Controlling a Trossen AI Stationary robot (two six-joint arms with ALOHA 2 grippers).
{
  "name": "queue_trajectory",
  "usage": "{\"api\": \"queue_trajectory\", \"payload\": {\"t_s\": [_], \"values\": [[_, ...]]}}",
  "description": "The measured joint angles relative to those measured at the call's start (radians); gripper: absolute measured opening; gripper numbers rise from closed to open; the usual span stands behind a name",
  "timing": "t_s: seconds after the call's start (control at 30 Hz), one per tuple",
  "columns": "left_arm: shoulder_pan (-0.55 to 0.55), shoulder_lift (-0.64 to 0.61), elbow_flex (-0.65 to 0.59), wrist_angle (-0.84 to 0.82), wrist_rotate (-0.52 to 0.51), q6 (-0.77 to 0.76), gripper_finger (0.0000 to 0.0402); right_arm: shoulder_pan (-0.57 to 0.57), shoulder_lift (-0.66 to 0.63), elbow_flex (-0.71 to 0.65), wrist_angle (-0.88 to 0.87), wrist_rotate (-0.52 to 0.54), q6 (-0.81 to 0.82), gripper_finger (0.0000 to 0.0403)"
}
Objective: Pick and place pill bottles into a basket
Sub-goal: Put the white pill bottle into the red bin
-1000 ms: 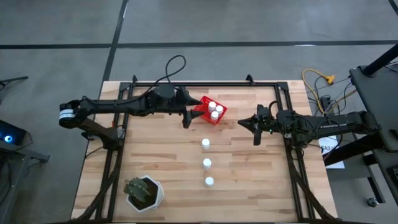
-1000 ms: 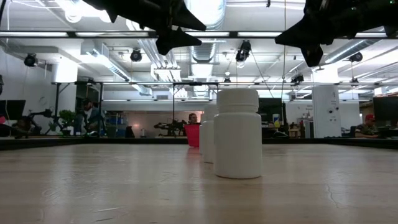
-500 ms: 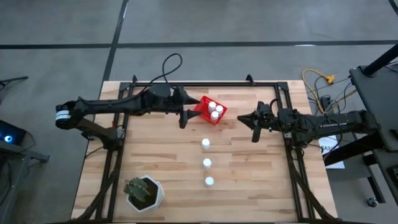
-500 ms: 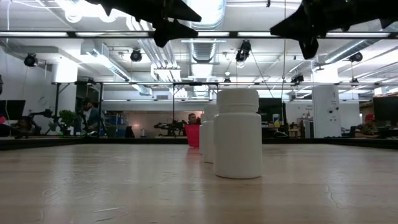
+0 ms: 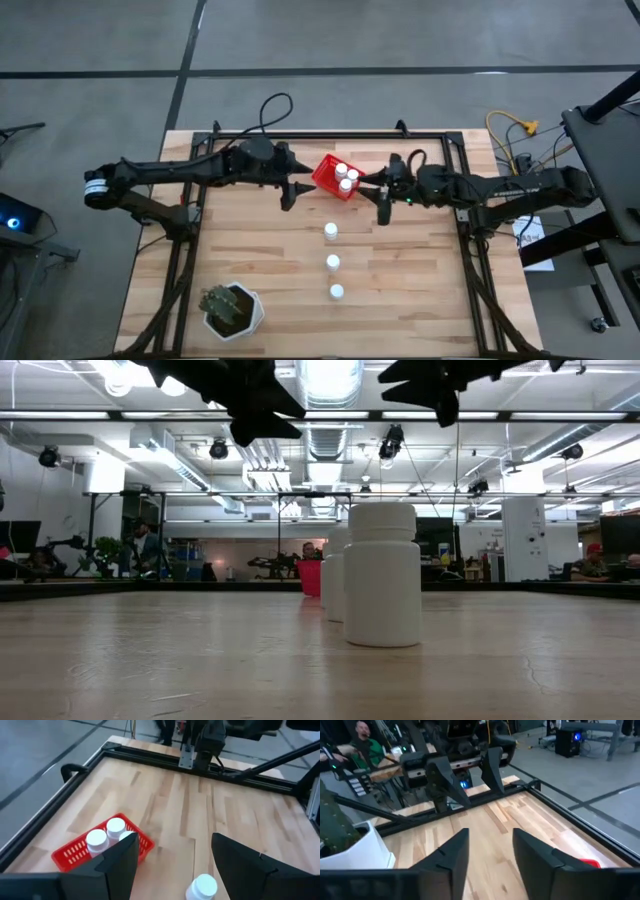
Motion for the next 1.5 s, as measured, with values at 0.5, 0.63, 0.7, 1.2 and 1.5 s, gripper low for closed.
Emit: {"api": "queue_trajectory", "payload": {"t_s": [0.5,0.63,0.7,1.2,1.5], "values": [[0.000,0.051,0.002,0.000,0.069,-0.057,0.0232,-0.004,0.188,0.280,-0.392,-0.009,-0.004,0.0181],[-0.001,0.069,0.006,0.010,0.081,-0.057,0.0232,-0.005,0.214,0.309,-0.447,-0.003,0.010,0.0178],[-0.001,0.074,0.008,0.016,0.080,-0.057,0.0232,-0.006,0.222,0.317,-0.460,0.000,0.020,0.0181],[0.000,0.072,0.009,0.067,0.080,-0.085,0.0232,-0.006,0.239,0.388,-0.474,-0.004,-0.042,0.0185],[0.000,0.072,0.010,0.060,0.134,-0.112,0.0233,-0.010,0.238,0.388,-0.497,-0.088,0.086,0.0211]]}}
